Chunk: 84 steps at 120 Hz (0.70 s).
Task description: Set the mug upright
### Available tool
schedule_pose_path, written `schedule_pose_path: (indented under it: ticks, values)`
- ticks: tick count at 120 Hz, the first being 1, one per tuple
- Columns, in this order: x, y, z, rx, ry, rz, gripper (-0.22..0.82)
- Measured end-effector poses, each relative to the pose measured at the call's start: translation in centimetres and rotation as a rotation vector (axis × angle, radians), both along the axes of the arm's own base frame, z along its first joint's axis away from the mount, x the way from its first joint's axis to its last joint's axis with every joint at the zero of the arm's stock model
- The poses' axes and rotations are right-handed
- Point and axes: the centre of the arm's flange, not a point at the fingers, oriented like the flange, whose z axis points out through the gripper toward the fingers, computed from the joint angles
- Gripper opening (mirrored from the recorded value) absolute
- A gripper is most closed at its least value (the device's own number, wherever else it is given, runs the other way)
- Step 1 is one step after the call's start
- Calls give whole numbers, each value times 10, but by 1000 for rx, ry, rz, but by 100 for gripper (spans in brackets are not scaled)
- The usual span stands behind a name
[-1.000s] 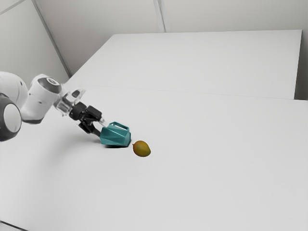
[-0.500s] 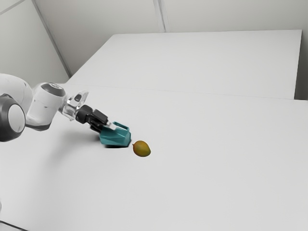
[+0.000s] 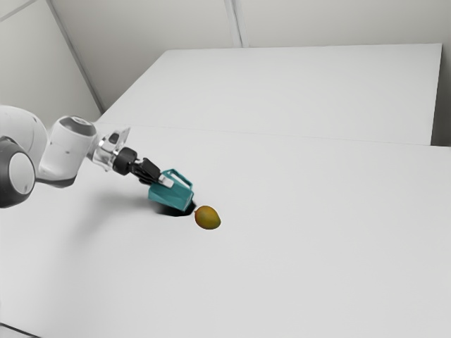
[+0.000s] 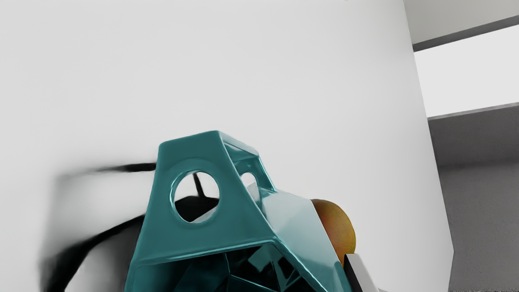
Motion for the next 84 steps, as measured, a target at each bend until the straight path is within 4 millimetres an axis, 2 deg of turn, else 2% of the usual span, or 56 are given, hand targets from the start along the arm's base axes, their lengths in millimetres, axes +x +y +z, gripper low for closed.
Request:
schedule_pose_path:
  ticks: [12, 44, 56, 73, 84]
  values:
    - [2, -7, 10, 12, -20, -16, -16]
    - [0, -43, 67, 206, -87, -149, -17]
    - [-7, -56, 73, 294, -91, -187, -17]
    - [-7, -60, 85, 432, -111, -222, -18]
    - [-4, -80, 86, 509, -121, -266, -18]
